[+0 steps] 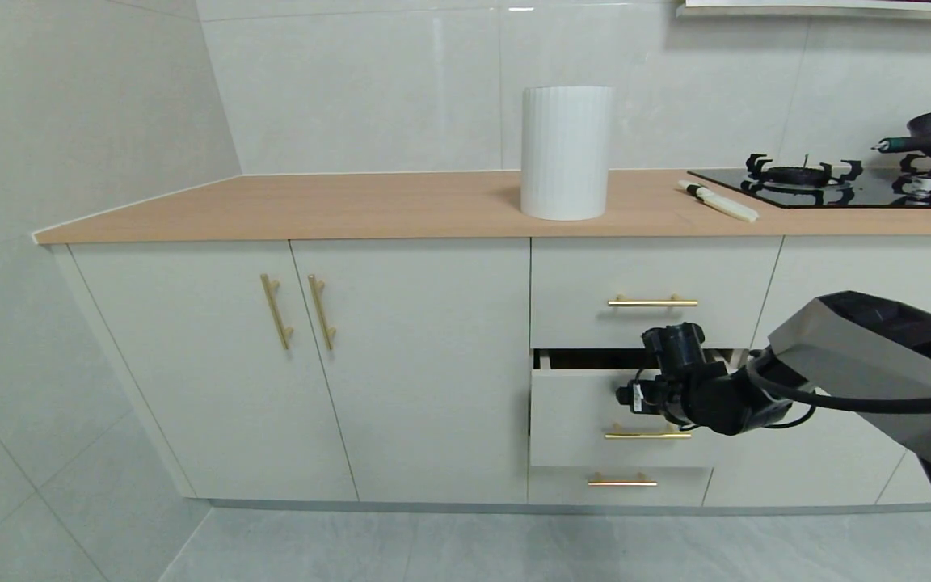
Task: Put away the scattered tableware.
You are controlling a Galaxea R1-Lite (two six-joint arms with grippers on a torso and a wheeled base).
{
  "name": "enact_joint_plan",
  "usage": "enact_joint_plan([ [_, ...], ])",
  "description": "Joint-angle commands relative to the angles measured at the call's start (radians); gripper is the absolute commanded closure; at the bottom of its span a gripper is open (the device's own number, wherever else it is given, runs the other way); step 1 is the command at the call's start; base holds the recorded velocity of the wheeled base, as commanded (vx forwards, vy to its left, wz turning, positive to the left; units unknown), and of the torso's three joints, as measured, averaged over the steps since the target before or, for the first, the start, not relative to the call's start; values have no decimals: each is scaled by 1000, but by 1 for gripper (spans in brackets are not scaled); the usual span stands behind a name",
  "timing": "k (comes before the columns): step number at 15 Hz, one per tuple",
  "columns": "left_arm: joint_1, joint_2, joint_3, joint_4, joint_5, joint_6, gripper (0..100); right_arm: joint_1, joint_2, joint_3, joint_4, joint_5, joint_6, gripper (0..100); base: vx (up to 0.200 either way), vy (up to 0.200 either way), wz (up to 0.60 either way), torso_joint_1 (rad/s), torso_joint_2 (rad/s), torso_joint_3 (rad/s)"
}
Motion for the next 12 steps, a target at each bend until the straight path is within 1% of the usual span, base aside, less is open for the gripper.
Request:
enact_joint_plan([
  [1,0,0,0,0,0,0,0,-31,60,-56,-3,-1,8,0,0,0,0,0,0,0],
  [5,0,0,0,0,0,0,0,-67,160,-145,-63,-32,8,0,0,0,0,0,0,0],
  [12,0,0,0,0,0,0,0,-95,202,-234,-68,-58,51,0,0,0,0,0,0,0],
])
